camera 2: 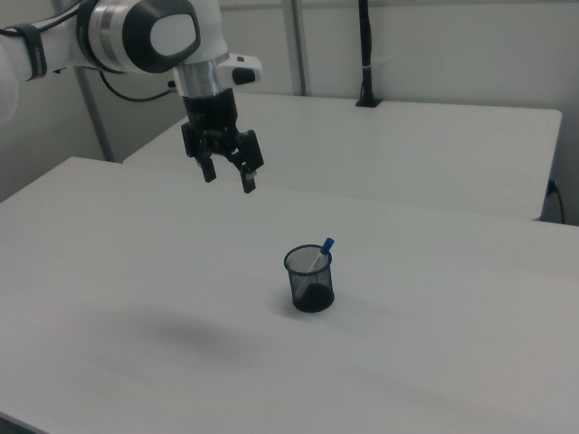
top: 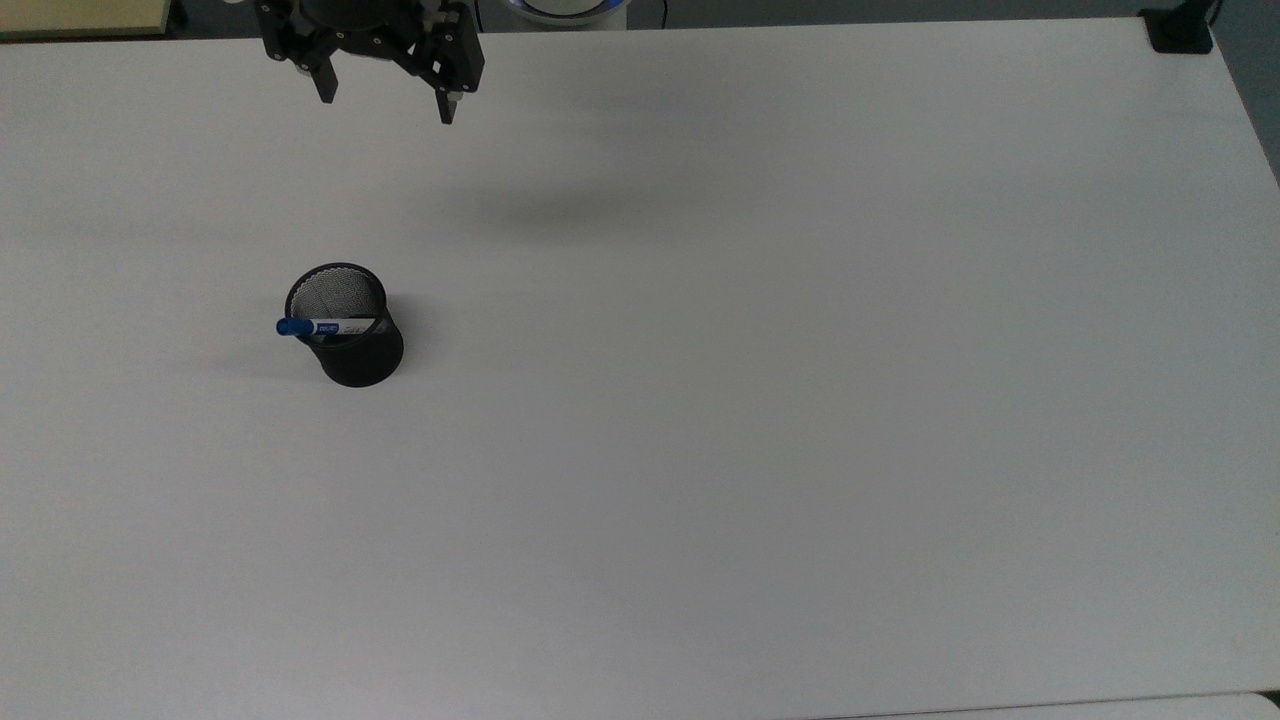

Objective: Remove the marker

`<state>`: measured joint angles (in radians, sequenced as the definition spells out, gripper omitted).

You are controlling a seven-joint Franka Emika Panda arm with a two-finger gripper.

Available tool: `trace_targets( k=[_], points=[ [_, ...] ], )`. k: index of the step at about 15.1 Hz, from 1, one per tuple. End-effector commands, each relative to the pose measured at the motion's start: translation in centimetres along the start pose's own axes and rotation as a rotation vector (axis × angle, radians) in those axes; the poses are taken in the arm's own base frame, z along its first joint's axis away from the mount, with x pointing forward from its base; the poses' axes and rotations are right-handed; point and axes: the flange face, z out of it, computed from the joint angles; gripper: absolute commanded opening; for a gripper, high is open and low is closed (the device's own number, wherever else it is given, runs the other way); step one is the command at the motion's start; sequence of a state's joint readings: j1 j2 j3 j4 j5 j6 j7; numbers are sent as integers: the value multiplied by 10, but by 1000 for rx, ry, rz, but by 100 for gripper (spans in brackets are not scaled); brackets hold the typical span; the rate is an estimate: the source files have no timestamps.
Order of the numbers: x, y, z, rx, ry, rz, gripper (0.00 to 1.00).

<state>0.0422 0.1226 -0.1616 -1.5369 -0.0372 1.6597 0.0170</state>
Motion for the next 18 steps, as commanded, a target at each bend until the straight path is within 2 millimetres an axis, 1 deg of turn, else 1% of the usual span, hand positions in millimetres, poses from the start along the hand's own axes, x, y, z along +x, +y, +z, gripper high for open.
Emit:
trace_targets(
  k=[1, 2, 4, 5, 9, 10, 11, 12, 13, 16, 18],
  points=[
    [10, 22, 18, 2, 45, -33, 100],
    [13, 29, 26, -1, 50, -28, 100],
    [20, 52, 37, -4, 85, 12, 100],
    [26, 59, 44, -8, 102, 27, 100],
    [54, 81, 84, -37, 168, 58, 100],
    [64, 85, 100, -47, 189, 62, 100],
    [70, 84, 109, -53, 204, 61, 100],
    [73, 85, 115, -55, 214, 62, 98],
    [74, 85, 116, -56, 218, 61, 95],
    [83, 82, 139, -47, 228, 76, 83],
    [87, 82, 142, -33, 256, 91, 73]
  ],
)
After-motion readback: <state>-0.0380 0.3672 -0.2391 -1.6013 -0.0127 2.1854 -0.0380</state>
